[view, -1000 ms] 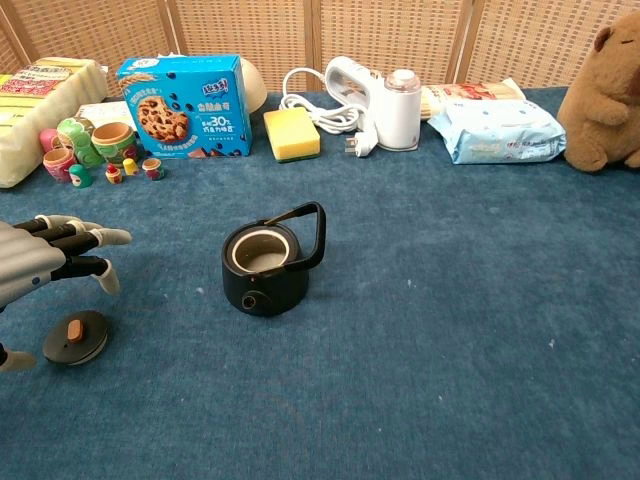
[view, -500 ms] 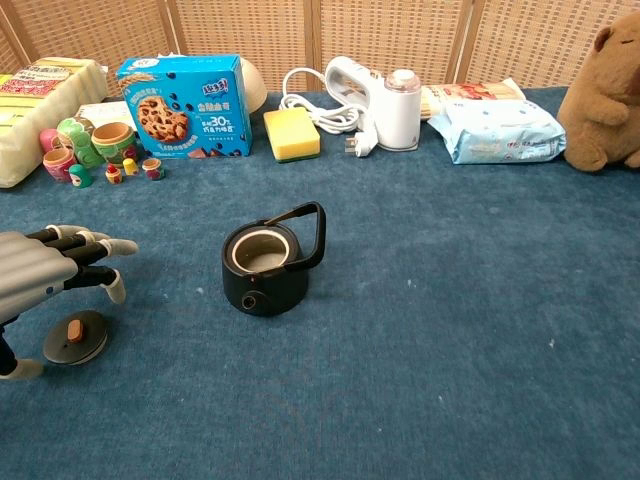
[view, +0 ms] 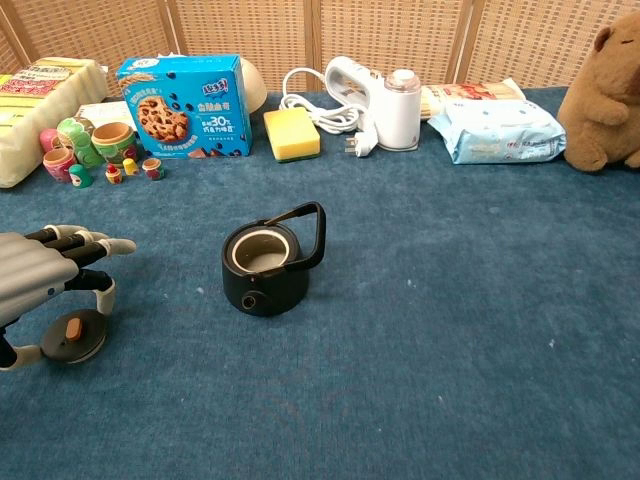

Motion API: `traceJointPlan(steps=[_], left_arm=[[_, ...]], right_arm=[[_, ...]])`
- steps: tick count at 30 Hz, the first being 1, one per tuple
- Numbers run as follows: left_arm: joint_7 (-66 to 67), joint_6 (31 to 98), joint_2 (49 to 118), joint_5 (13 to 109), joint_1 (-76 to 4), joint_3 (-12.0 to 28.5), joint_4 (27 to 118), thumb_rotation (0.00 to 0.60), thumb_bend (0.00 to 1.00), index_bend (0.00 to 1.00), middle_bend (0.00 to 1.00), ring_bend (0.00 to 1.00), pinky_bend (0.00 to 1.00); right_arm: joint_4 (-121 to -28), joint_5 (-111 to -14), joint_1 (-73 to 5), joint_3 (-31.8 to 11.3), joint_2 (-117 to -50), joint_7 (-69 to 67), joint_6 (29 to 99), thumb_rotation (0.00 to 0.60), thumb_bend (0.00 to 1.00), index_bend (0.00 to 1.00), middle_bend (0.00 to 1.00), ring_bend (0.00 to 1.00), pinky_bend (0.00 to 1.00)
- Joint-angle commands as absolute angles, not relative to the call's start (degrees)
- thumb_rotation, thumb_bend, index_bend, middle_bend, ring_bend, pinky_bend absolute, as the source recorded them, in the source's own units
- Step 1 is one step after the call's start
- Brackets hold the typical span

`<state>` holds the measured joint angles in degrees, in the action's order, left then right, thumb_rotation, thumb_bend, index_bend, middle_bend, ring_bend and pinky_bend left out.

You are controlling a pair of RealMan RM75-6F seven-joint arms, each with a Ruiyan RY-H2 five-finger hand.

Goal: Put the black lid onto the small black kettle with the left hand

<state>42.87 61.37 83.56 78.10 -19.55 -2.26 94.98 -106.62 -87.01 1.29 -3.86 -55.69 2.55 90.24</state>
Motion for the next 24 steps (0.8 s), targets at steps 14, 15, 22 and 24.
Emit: traceJointPlan(steps=[14, 15, 22, 24], left_arm=[[40.8, 64.4, 82.4, 79.7, -19.3, -2.7, 97.1, 0.600, 0.28, 0.60, 0.00, 0.00, 0.03], [40.0, 64.9, 81.8, 80.4, -19.3, -2.6, 97.9, 0.600, 0.28, 0.60, 0.00, 0.00, 0.03], [34.1, 69.6, 77.2, 87.7, -19.5, -2.0, 102.8, 0.600, 0.28, 0.59, 0.00, 0.00, 0.03], [33.5, 70.1, 76.3, 88.3, -19.7, -1.6, 104.2, 0.600, 0.28, 0.60, 0.00, 0.00, 0.03]], right_arm=[[-106.7, -86.9, 1.2, -3.8, -55.5, 2.4, 90.0, 0.600, 0.01, 0.14, 0.00, 0.00, 0.00], [-106.7, -86.8, 1.2, -3.8, -55.5, 2.4, 89.9, 0.600, 0.01, 0.14, 0.00, 0.00, 0.00], [-106.8, -86.8, 1.1, -3.6, -55.6, 2.6, 89.6, 0.600, 0.01, 0.14, 0.00, 0.00, 0.00], [-106.8, -86.8, 1.0, -3.6, -55.6, 2.7, 89.6, 0.600, 0.01, 0.14, 0.00, 0.00, 0.00]])
